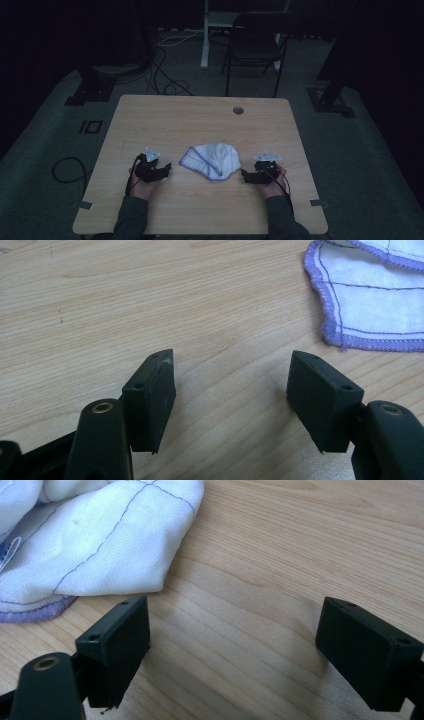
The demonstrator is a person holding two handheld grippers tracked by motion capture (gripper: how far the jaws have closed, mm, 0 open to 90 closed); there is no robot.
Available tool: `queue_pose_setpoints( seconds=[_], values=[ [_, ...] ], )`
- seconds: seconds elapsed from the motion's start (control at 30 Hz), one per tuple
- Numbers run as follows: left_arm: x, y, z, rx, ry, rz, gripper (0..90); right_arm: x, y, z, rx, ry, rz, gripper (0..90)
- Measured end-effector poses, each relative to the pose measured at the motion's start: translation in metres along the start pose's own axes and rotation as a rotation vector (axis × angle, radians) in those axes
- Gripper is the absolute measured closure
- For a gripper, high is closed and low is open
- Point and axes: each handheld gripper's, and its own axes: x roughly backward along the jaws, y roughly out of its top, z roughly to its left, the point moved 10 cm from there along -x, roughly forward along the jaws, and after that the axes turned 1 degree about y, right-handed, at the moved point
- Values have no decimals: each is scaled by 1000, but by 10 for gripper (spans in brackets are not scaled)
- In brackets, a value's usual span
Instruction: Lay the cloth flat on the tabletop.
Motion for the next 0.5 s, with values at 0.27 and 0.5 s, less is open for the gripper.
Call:
queue_pose_setpoints(
  seconds=[0.27, 0.5],
  values=[
    [0, 0, 0, 3, 3, 0, 366, 4, 0, 1, -11, -10, -1, 300],
    [1, 0, -2, 3, 2, 1, 406, 10, 0, -3, -24, -25, -8, 485]
  ],
)
